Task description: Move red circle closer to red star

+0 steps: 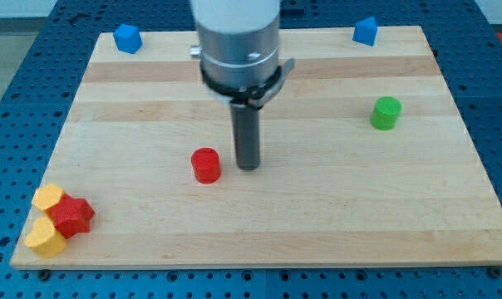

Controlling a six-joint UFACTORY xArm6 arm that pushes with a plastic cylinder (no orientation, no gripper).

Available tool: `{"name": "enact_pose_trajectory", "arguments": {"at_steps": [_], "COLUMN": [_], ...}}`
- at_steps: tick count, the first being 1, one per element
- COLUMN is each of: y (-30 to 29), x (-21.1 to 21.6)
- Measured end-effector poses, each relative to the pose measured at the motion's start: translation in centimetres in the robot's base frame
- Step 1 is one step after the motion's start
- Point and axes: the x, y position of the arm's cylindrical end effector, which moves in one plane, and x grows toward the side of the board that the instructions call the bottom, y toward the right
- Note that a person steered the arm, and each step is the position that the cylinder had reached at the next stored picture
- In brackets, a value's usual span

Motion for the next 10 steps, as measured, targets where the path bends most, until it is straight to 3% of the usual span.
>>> {"name": "enact_pose_trajectory", "arguments": {"at_steps": [1,3,5,7,10], "y": [-3.4,-10.7,-8.2,-11.7,-13.7], "x": [-0.7,4.1,4.2,7.3,8.4]}}
